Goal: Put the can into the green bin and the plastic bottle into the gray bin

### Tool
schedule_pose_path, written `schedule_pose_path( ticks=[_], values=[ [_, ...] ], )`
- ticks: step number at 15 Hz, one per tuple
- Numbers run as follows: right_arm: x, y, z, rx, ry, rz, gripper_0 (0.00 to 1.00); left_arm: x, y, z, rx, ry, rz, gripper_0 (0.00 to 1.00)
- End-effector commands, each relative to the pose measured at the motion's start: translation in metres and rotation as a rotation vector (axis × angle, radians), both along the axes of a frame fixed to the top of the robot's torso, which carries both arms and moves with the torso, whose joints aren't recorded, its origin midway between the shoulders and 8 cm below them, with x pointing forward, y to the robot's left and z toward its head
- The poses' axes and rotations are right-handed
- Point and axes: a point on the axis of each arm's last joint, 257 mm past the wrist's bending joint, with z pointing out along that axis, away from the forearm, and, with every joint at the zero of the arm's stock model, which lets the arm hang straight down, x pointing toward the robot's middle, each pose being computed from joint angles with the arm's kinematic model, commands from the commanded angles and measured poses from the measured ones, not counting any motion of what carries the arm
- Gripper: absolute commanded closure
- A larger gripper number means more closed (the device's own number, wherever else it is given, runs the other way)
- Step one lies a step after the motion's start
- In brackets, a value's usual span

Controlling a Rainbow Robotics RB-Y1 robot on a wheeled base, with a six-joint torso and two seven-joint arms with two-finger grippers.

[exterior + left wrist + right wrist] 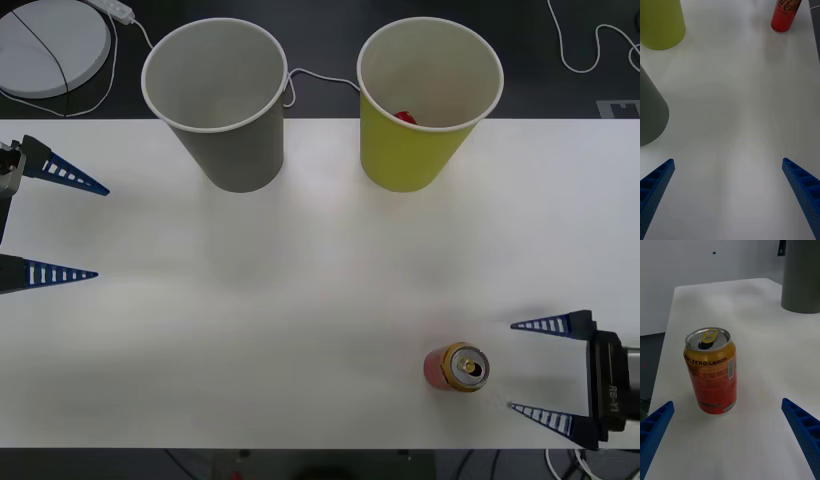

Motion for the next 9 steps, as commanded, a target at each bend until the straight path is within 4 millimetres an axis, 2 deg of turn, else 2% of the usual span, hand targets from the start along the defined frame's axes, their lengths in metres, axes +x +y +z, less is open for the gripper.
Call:
schedule_pose_path(
  ticks=[1,9],
  values=[
    [-0.003,0.017,-0.007,0.023,-0.008,0.015,0.00,0.000,0.000,0.000,0.000,0.000,0.000,0.00],
    [-0.007,0.055,-0.016,0.086,-0.027,0.036,0.00,0.000,0.000,0.000,0.000,0.000,0.000,0.00]
  ],
)
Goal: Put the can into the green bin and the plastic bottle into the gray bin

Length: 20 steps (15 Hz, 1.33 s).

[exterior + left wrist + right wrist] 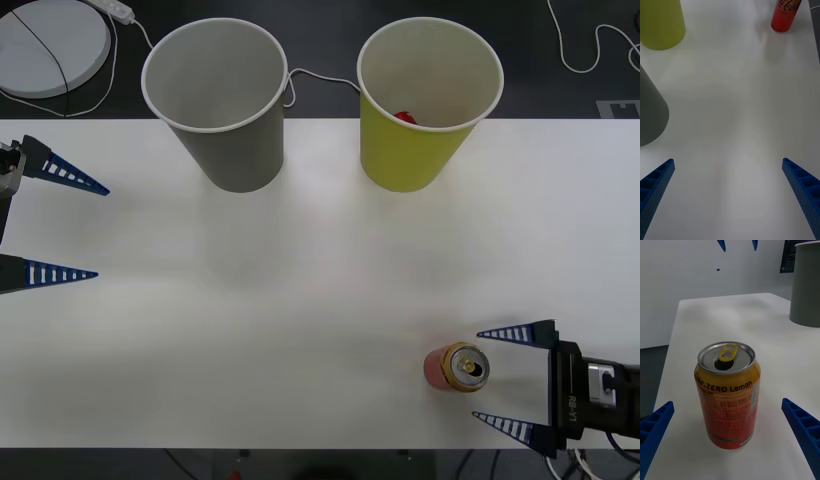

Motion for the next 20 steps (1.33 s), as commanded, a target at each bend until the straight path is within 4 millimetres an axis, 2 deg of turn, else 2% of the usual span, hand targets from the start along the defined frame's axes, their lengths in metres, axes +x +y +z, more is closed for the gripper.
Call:
schedule_pose_path(
  ticks=[1,7,14,15,16,17,18,20],
  values=[
    [0.001,0.010,-0.003,0.014,-0.004,-0.002,0.00,0.000,0.000,0.000,0.000,0.000,0.000,0.00],
    [0.012,0.026,-0.014,0.008,-0.014,-0.034,0.00,0.000,0.000,0.000,0.000,0.000,0.000,0.00],
    [0.015,0.043,-0.019,0.015,-0.024,-0.028,0.00,0.000,0.000,0.000,0.000,0.000,0.000,0.00],
    [0.015,0.043,-0.019,0.015,-0.028,-0.027,0.08,0.000,0.000,0.000,0.000,0.000,0.000,0.00],
    [0.016,0.044,-0.019,0.014,-0.032,-0.025,0.52,0.000,0.000,0.000,0.000,0.000,0.000,0.00],
    [0.016,0.044,-0.019,0.013,-0.035,-0.024,0.80,0.000,0.000,0.000,0.000,0.000,0.000,0.00],
    [0.015,0.044,-0.019,0.014,-0.035,-0.025,0.98,0.000,0.000,0.000,0.000,0.000,0.000,0.00],
    [0.015,0.046,-0.019,0.016,-0.036,-0.023,1.00,0.000,0.000,0.000,0.000,0.000,0.000,0.00]
  ],
)
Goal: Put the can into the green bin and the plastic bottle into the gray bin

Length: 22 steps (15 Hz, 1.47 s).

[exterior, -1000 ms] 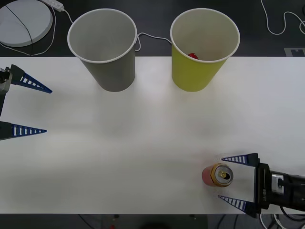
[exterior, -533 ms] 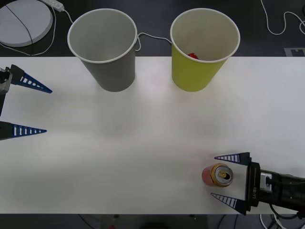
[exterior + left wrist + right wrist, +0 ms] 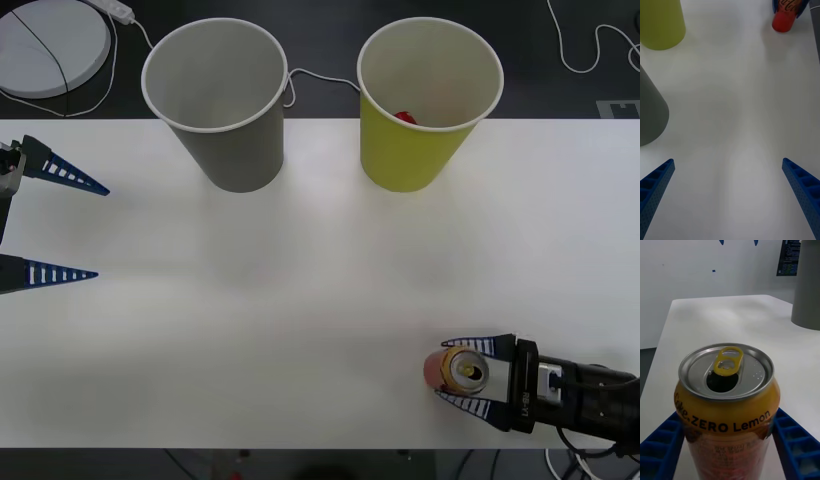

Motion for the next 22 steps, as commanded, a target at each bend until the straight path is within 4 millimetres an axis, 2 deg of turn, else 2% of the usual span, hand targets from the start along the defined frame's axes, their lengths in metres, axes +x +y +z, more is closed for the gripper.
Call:
schedule_pose_path(
  ticks=[1,5,9,13,18,22],
  values=[
    [0.000,0.002,0.000,0.003,0.001,0.002,1.00,0.000,0.000,0.000,0.000,0.000,0.000,0.00],
    [0.002,0.003,0.003,0.009,0.010,0.006,1.00,0.000,0.000,0.000,0.000,0.000,0.000,0.00],
    [0.007,0.004,0.021,0.009,0.056,0.031,1.00,0.000,0.000,0.000,0.000,0.000,0.000,0.00],
    [0.021,-0.015,0.041,-0.070,0.094,0.013,1.00,0.000,0.000,0.000,0.000,0.000,0.000,0.00],
    [0.026,-0.039,0.073,-0.180,0.186,-0.072,1.00,0.000,0.000,0.000,0.000,0.000,0.000,0.00],
    [0.027,-0.046,0.103,-0.209,0.270,-0.152,1.00,0.000,0.000,0.000,0.000,0.000,0.000,0.00]
  ],
)
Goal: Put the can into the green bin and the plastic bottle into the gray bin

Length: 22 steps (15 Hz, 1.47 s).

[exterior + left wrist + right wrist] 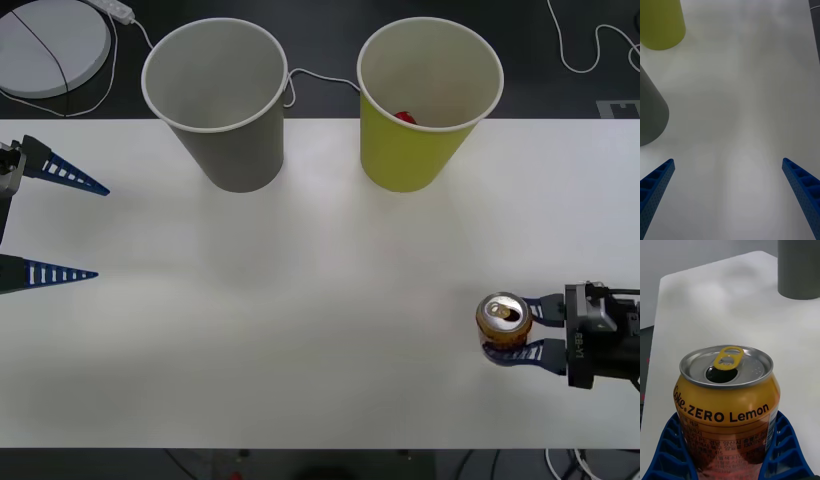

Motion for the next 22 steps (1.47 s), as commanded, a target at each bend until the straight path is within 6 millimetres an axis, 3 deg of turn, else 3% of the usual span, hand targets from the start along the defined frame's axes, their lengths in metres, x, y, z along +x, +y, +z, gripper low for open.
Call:
schedule_pose_path(
  ticks=[1,11,16,18,22],
  values=[
    [0.001,-0.003,0.020,-0.014,0.050,-0.060,1.00,0.000,0.000,0.000,0.000,0.000,0.000,0.00],
    [0.008,-0.034,0.100,-0.119,0.250,-0.303,1.00,0.000,0.000,0.000,0.000,0.000,0.000,0.00],
    [0.028,-0.054,0.145,-0.139,0.339,-0.439,1.00,0.000,0.000,0.000,0.000,0.000,0.000,0.00],
    [0.038,-0.053,0.165,-0.148,0.356,-0.474,1.00,0.000,0.000,0.000,0.000,0.000,0.000,0.00],
    [0.057,-0.028,0.204,-0.195,0.364,-0.476,1.00,0.000,0.000,0.000,0.000,0.000,0.000,0.00]
  ],
)
